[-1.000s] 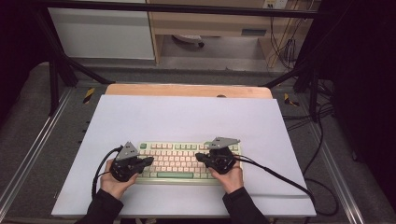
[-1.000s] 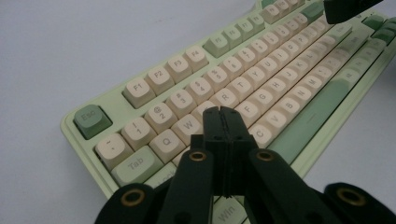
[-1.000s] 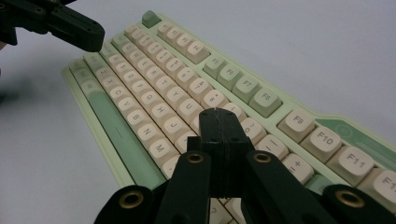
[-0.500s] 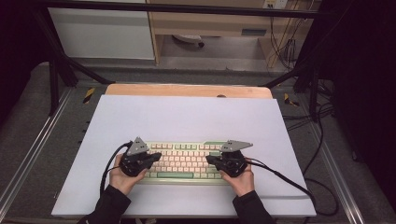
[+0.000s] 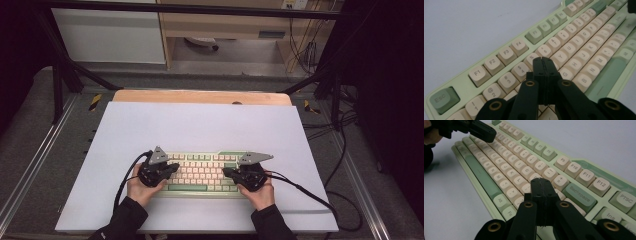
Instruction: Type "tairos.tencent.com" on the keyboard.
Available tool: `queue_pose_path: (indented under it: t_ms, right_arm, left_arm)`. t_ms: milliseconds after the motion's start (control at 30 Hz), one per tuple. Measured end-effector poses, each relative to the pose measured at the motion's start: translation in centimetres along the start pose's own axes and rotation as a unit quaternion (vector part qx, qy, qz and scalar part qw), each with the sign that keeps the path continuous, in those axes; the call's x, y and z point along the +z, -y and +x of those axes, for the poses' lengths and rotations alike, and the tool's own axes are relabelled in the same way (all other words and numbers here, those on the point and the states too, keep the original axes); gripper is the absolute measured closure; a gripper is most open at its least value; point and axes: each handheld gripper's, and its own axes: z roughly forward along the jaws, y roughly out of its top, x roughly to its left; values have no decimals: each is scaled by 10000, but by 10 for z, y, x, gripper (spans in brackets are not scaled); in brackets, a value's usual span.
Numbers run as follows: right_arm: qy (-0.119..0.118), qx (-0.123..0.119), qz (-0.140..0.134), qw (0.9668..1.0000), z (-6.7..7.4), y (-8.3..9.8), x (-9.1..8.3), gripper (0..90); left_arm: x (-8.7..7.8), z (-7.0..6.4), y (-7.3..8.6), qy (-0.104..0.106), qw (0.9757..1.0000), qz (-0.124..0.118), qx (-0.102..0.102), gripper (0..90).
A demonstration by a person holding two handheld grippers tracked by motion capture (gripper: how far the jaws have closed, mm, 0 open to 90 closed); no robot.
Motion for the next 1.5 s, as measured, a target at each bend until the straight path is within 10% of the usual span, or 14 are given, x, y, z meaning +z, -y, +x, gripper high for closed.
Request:
queue_pose_path:
  t_ms: [567, 1500]
  right_arm:
    - [-18, -34, -1, 10000, 0, 1, 0, 900]
    - [-52, 86, -117, 9999, 1, -4, 3, 900]
  left_arm:
    - [6, -2, 3, 24, 10000, 26, 63, 900]
    - [-49, 17, 36, 2, 9997, -174, -190, 900]
